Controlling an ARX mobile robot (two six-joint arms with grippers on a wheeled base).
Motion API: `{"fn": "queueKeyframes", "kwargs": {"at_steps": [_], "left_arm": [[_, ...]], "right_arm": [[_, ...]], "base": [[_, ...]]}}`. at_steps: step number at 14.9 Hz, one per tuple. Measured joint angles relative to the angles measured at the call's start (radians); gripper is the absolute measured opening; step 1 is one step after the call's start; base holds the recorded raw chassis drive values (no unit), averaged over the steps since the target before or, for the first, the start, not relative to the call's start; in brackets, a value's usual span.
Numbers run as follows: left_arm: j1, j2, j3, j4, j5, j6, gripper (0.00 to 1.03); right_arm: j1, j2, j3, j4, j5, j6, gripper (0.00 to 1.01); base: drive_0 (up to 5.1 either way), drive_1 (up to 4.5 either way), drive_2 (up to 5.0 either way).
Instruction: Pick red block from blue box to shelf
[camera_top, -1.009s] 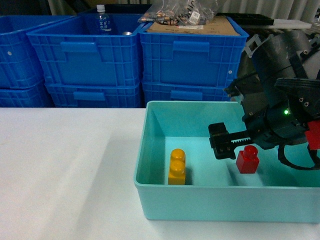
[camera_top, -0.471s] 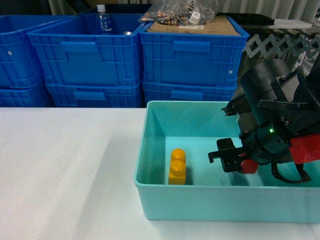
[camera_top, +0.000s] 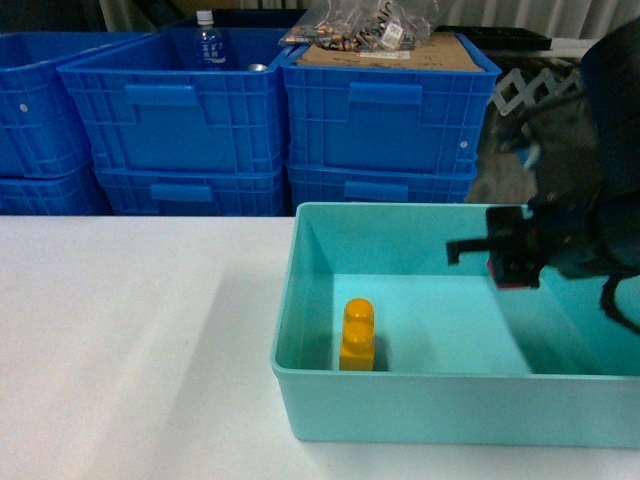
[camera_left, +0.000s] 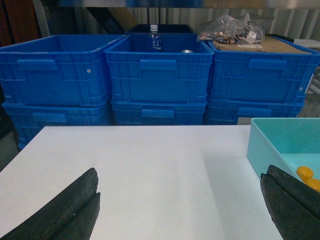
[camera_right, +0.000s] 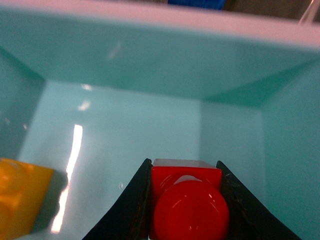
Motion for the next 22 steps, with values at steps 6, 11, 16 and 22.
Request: {"fn": "queueKeyframes", "kwargs": {"at_steps": [6,11,16,22], "left_arm": [[0.0,0.0,0.0,0.0,0.001,0.0,0.98],[0.001,0.0,0.0,0.0,0.0,0.0,0.98],[0.001,0.0,0.0,0.0,0.0,0.0,0.98],[0.001,0.0,0.0,0.0,0.0,0.0,0.98]], "right_arm": [[-0.077,-0.774,-0.562,0.405,0.056,-0.166,0.28],[-0.153,-0.927,-0.753,0.492,-0.043,-0.105,0.28],[-0.269,-1.129,-0.869,0.398,-0.146,-0.09,0.28],[-0.262,-1.306,-0.95,0.301,-0.163,-0.09,0.28]], "base": [[0.0,0.0,0.0],[0.0,0.0,0.0],[0.0,0.0,0.0],[0.0,0.0,0.0]]}}
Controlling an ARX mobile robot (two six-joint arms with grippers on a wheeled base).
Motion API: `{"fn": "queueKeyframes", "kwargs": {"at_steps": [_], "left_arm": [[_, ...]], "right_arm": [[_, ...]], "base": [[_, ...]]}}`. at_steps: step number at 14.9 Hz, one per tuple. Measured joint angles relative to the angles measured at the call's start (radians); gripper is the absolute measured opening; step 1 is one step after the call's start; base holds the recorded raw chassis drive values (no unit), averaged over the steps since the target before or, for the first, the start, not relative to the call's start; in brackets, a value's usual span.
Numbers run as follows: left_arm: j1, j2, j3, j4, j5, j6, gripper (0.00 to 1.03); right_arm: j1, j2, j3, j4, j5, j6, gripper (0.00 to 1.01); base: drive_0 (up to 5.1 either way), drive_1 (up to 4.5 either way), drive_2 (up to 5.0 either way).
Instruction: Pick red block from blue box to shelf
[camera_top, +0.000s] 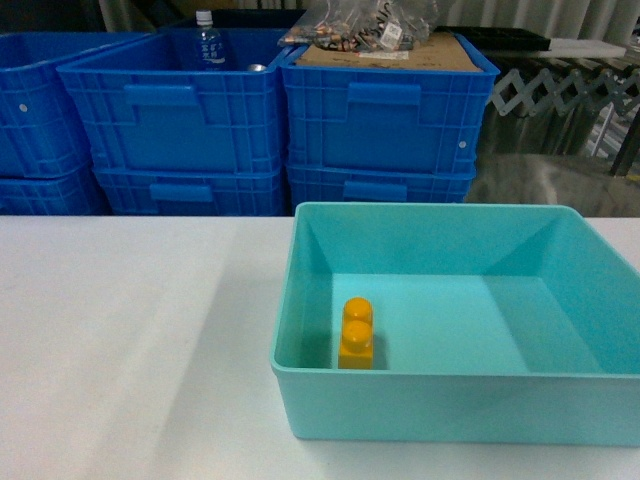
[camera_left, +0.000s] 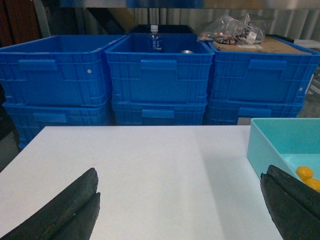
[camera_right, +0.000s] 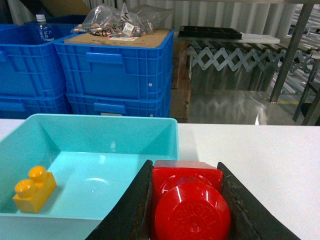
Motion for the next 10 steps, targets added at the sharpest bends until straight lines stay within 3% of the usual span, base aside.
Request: {"fn": "queueKeyframes", "kwargs": {"at_steps": [5,10], "left_arm": [[0.0,0.0,0.0,0.0,0.0,0.0,0.98],[0.0,0.0,0.0,0.0,0.0,0.0,0.98]], "right_arm": [[0.0,-0.211,0.0,-0.192,0.0,0.0,0.28],[0.0,-0.322,0.0,-0.302,0.0,0.0,0.28]], "base": [[0.0,0.0,0.0],[0.0,0.0,0.0]]}}
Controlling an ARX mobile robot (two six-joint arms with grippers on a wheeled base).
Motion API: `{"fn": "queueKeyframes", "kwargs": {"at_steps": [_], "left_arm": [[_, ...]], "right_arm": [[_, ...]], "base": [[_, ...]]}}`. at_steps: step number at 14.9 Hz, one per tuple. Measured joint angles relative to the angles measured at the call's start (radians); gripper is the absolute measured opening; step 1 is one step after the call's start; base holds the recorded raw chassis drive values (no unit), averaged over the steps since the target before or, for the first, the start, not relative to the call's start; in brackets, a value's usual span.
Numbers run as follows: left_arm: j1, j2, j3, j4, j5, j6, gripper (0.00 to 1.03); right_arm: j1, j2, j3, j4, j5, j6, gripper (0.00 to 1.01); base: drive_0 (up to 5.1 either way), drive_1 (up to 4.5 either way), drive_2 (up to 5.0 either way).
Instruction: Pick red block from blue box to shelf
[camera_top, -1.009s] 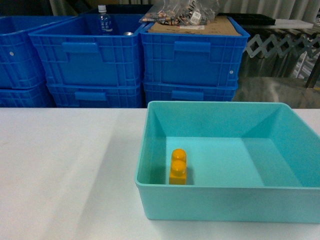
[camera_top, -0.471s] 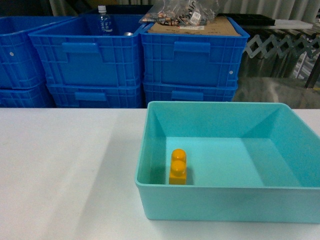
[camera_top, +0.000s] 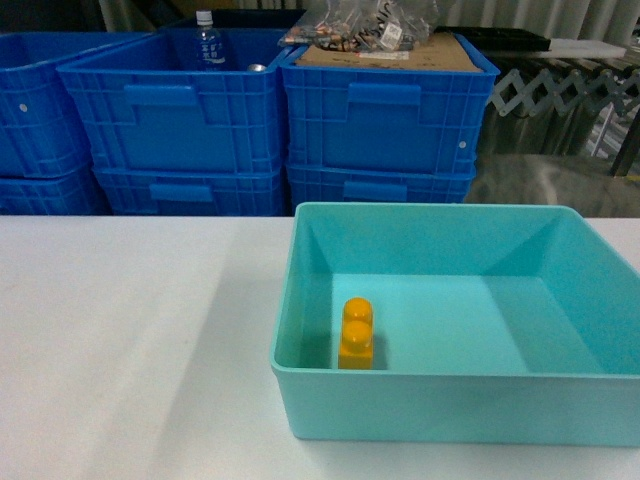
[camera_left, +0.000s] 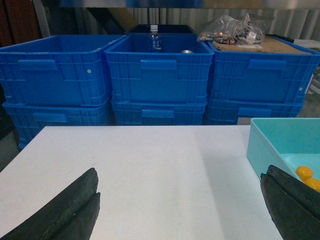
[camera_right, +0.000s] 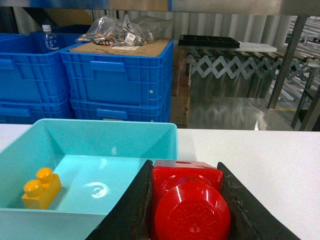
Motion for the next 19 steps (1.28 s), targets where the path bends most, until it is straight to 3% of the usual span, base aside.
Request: {"fn": "queueKeyframes", "kwargs": {"at_steps": [5,8,19], "left_arm": [[0.0,0.0,0.0,0.0,0.0,0.0,0.98],[0.0,0.0,0.0,0.0,-0.001,0.0,0.98],[0.001,0.0,0.0,0.0,-0.001,0.0,0.98]], "right_arm": [[0.0,-0.073,0.0,-0.078,0.0,0.0,0.28],[0.0,-0.222,0.0,-0.245,-0.001,0.0,0.28],[0.0,-0.232,0.0,-0.242,-0.001,0.0,0.28]], "base": [[0.0,0.0,0.0],[0.0,0.0,0.0],[-0.3,-0.31,-0.3]]}}
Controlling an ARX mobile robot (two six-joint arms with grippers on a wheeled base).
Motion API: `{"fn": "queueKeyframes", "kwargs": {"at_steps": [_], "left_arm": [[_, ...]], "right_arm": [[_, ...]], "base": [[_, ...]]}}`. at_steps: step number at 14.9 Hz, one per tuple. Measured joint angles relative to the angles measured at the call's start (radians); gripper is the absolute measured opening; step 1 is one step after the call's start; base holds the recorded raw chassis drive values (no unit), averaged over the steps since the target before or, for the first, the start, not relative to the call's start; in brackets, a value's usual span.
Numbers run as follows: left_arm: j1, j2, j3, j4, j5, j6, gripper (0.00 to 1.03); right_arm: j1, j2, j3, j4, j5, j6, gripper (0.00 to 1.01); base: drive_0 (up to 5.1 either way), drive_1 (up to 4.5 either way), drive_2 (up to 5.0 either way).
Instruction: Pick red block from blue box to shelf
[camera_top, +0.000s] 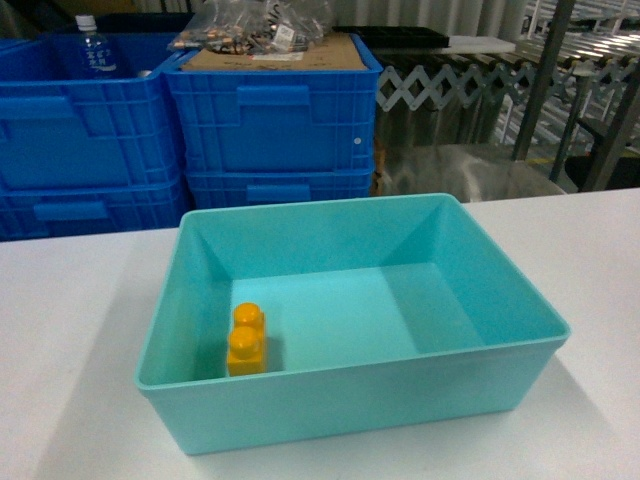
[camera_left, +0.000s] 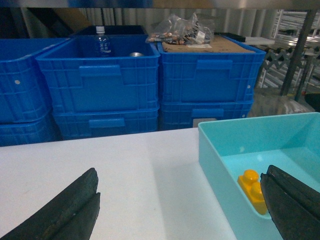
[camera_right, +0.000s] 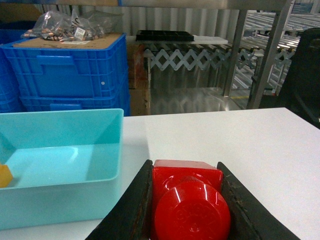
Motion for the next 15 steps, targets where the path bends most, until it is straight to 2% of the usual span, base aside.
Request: {"fn": "queueKeyframes", "kwargs": {"at_steps": [15], "left_arm": [[0.0,0.0,0.0,0.0,0.0,0.0,0.98]], "right_arm": [[0.0,0.0,0.0,0.0,0.0,0.0,0.28]], "base": [[-1.7,-1.68,-1.7]]}}
